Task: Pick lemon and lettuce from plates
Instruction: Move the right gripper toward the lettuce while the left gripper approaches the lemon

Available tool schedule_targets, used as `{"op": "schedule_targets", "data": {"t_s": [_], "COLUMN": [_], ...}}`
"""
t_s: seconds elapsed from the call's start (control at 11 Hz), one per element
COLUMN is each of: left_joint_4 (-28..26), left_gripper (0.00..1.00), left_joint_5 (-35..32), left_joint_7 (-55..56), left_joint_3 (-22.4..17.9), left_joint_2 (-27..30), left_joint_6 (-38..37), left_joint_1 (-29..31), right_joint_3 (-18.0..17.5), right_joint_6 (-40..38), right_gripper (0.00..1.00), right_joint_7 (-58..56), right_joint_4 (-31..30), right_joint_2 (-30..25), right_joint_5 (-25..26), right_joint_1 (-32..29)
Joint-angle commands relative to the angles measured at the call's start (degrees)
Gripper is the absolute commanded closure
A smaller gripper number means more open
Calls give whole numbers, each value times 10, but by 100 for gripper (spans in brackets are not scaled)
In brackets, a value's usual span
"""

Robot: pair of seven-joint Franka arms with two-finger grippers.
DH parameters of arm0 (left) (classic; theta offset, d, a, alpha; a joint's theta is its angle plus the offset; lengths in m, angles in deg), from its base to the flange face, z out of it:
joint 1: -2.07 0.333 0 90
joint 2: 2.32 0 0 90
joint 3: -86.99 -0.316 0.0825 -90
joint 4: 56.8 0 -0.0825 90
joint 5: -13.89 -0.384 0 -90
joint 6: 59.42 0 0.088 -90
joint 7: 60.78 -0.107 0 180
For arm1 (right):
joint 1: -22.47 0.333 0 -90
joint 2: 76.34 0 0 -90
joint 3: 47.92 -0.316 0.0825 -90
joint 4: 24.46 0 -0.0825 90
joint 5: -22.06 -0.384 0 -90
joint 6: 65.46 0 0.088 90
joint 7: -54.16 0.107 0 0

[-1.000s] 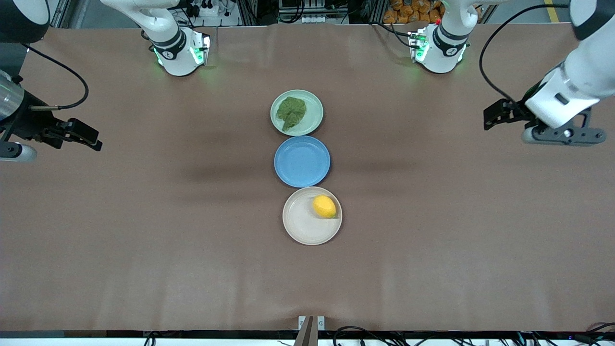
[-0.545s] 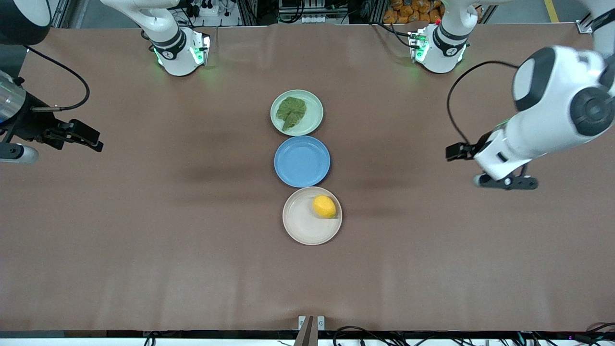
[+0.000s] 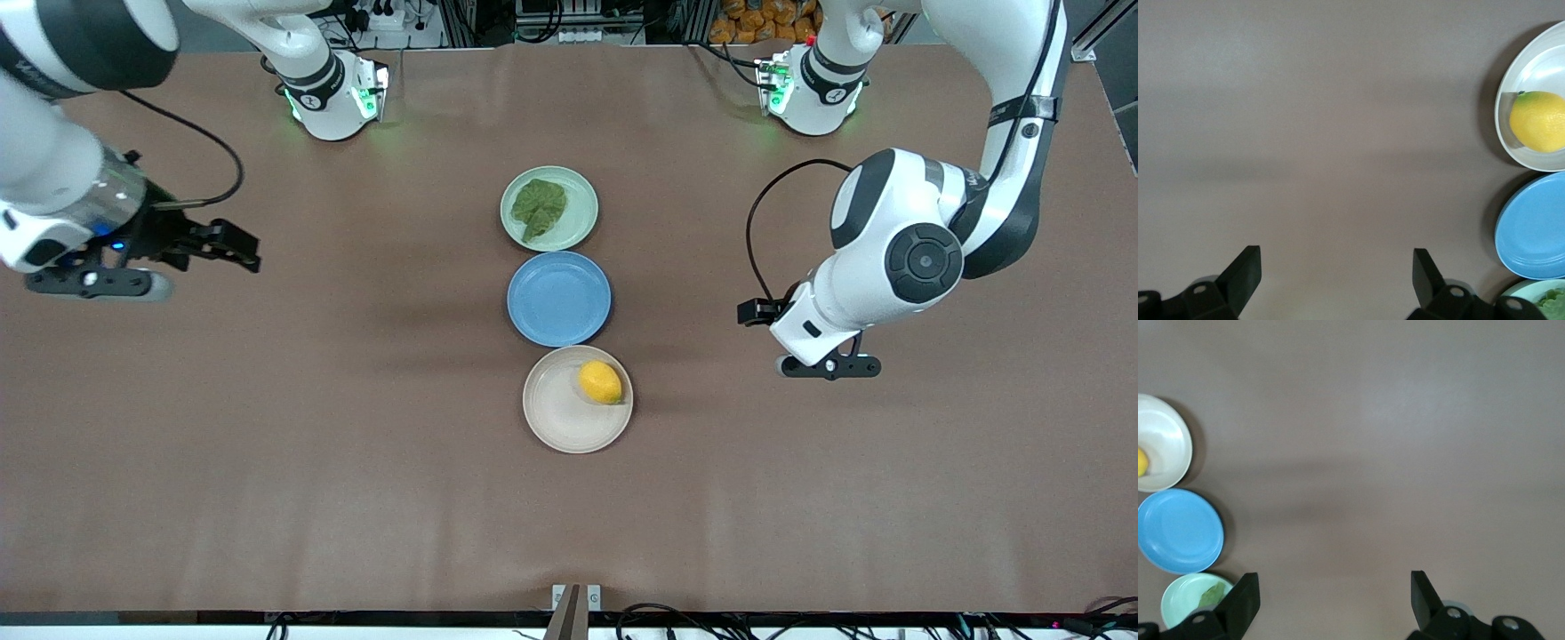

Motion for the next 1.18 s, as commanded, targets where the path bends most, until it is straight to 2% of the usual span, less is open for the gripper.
{"op": "schedule_targets", "data": {"t_s": [0.0, 0.09, 0.27, 0.36, 0.45, 0.55, 0.64, 0.73, 0.91, 1.09], "left_joint_4": [1, -3, -14, -14, -14, -14, -14, -11, -1, 45], "left_gripper": [0, 0, 0, 0, 0, 0, 0, 0, 0, 0], "left_joint_5": [5, 5, 5, 4, 4, 4, 4, 4, 10, 9], "left_joint_7": [-3, -3, -3, -3, -3, -4, -4, -3, 6, 25], "left_joint_3": [-3, -3, -4, -4, -4, -4, -4, -4, -4, -4], "left_joint_2": [24, 30, 32, 32, 31, 30, 28, 23, -3, -58], "left_joint_6": [-26, -32, -33, -33, -33, -34, -34, -33, -20, -12], "left_joint_1": [10, 10, 10, 11, 11, 19, 19, 19, 13, -12], "right_joint_3": [-7, -13, -74, -105, -155, -212, -239, -260, -281, -281], "right_joint_6": [-22, -18, 6, 46, 120, 250, 312, 348, 390, 418], "right_gripper": [0, 0, 0, 0, 0, 0, 0, 0, 0, 0], "right_joint_7": [36, 69, 148, 187, 247, 309, 343, 376, 457, 538], "right_joint_4": [-23, -40, -82, -119, -175, -266, -312, -341, -355, -355], "right_joint_2": [-16, -18, -21, -21, -20, -17, -12, -2, 48, 104], "right_joint_5": [-7, -8, -8, -8, -8, -8, -8, -7, 17, 82], "right_joint_1": [41, 62, 76, 87, 90, 91, 94, 103, 145, 183]}}
